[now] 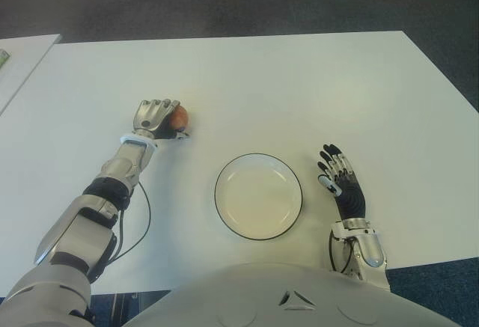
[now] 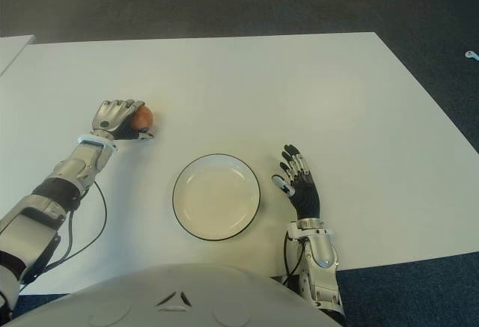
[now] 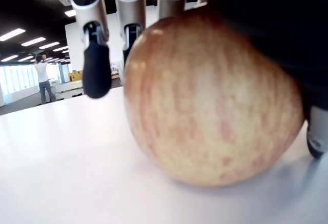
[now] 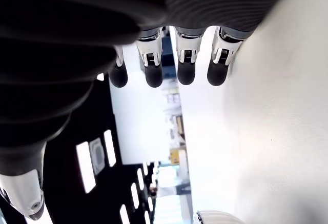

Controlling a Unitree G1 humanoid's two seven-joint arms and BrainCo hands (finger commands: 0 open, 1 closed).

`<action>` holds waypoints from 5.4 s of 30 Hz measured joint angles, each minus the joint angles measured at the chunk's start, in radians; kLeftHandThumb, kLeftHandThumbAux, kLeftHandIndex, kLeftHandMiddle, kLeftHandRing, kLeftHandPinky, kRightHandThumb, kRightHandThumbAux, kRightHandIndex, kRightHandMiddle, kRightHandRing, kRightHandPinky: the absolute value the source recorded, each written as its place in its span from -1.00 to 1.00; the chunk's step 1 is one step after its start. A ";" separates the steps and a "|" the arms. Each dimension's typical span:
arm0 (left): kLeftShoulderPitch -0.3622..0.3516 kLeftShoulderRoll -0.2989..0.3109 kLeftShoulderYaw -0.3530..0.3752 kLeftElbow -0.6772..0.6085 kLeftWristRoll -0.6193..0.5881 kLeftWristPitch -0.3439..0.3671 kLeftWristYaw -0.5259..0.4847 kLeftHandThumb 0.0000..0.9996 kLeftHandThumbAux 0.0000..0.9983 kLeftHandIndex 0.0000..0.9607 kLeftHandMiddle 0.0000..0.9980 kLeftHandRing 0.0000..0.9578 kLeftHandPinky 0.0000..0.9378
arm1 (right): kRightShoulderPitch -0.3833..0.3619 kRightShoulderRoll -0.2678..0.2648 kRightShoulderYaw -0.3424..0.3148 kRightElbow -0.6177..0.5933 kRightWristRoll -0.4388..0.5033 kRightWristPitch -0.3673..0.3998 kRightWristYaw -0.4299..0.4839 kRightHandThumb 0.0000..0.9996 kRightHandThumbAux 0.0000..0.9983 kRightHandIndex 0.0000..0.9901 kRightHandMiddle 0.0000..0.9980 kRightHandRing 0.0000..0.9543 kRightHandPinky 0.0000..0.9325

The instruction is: Put the apples into the plate.

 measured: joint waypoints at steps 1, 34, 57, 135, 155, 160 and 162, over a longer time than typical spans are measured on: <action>0.009 0.005 0.003 -0.030 -0.010 0.008 -0.020 0.70 0.34 -0.17 0.04 0.61 0.67 | 0.001 0.000 0.000 -0.002 0.000 0.000 0.000 -0.75 0.28 -1.00 -1.00 -1.00 -1.00; 0.190 0.015 0.088 -0.407 -0.175 0.040 -0.241 0.71 0.34 -0.16 0.07 0.76 0.71 | 0.002 0.016 -0.011 -0.015 0.001 0.015 -0.007 -0.75 0.28 -1.00 -1.00 -1.00 -1.00; 0.261 0.002 0.273 -0.738 -0.218 -0.043 -0.209 0.71 0.34 -0.16 0.07 0.78 0.73 | -0.009 0.020 -0.014 0.009 0.016 0.012 0.010 -0.73 0.15 -0.99 -1.00 -1.00 -1.00; 0.528 -0.233 0.009 -1.237 0.106 -0.072 -0.523 0.71 0.33 -0.16 0.08 0.72 0.75 | -0.005 0.013 -0.002 0.009 -0.007 0.000 0.004 -0.77 0.22 -0.98 -1.00 -1.00 -1.00; 0.581 -0.242 -0.070 -1.229 0.139 -0.077 -0.561 0.71 0.33 -0.16 0.09 0.75 0.78 | -0.020 0.004 -0.003 0.009 -0.005 0.025 -0.001 -0.75 0.20 -0.98 -1.00 -1.00 -1.00; 0.583 -0.240 -0.088 -1.231 0.146 -0.078 -0.581 0.71 0.33 -0.16 0.09 0.74 0.80 | -0.023 0.009 -0.005 0.010 -0.004 0.025 -0.006 -0.75 0.16 -0.98 -1.00 -1.00 -1.00; 0.588 -0.237 -0.090 -1.233 0.146 -0.077 -0.597 0.71 0.33 -0.16 0.09 0.74 0.81 | -0.024 0.011 -0.005 0.010 -0.003 0.027 -0.006 -0.76 0.17 -0.98 -1.00 -1.00 -1.00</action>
